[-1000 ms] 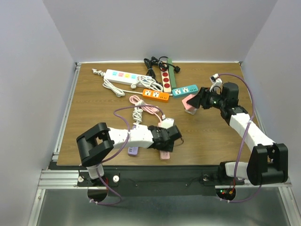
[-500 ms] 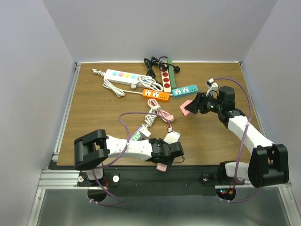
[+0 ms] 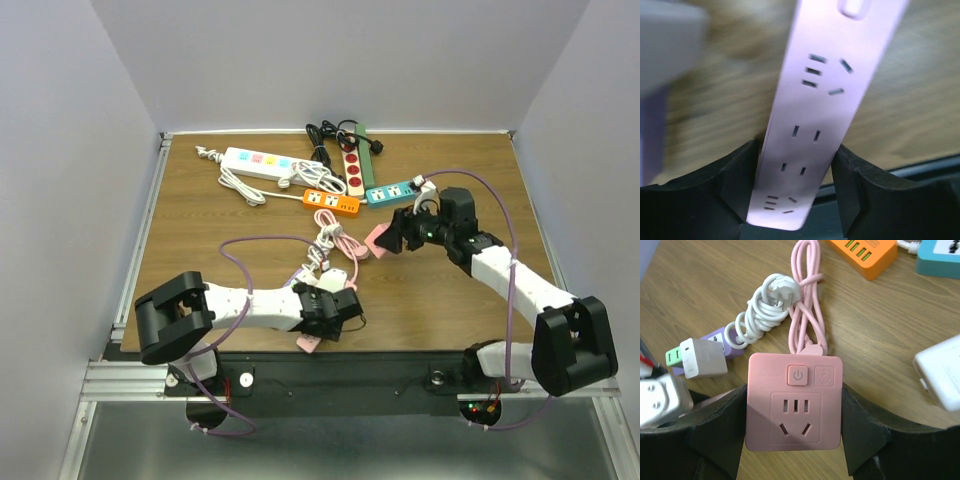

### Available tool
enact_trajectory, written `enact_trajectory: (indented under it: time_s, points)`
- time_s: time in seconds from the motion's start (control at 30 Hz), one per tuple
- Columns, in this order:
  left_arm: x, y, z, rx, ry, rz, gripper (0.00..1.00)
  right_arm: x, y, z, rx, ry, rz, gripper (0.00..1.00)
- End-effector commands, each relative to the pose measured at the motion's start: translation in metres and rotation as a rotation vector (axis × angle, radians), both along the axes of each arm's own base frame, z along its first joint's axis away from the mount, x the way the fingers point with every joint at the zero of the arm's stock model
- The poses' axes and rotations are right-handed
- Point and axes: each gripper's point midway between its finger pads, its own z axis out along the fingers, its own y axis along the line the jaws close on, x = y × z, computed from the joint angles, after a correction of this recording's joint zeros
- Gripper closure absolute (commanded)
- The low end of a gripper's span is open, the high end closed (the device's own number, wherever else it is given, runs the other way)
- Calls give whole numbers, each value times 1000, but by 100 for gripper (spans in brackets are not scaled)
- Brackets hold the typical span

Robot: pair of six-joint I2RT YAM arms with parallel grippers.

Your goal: Insert the plug

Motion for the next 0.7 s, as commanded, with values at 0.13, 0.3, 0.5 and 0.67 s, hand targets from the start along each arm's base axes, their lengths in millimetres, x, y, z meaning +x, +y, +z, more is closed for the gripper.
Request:
enact_trajectory:
  time_s: [0.13,0.3,0.5,0.67]
  points:
    - [27,86,-2,237,-26,135,31,8,14,17,-17,-104,37,100]
    - [33,90,2,253,-53,171,31,5,19,18,-13,-109,69,100]
    - [49,60,40,117,-154,73,31,-5,32,6,-43,-105,114,100]
    - [50,28,76,-112,-189,2,3,1,33,6,-52,-105,99,100]
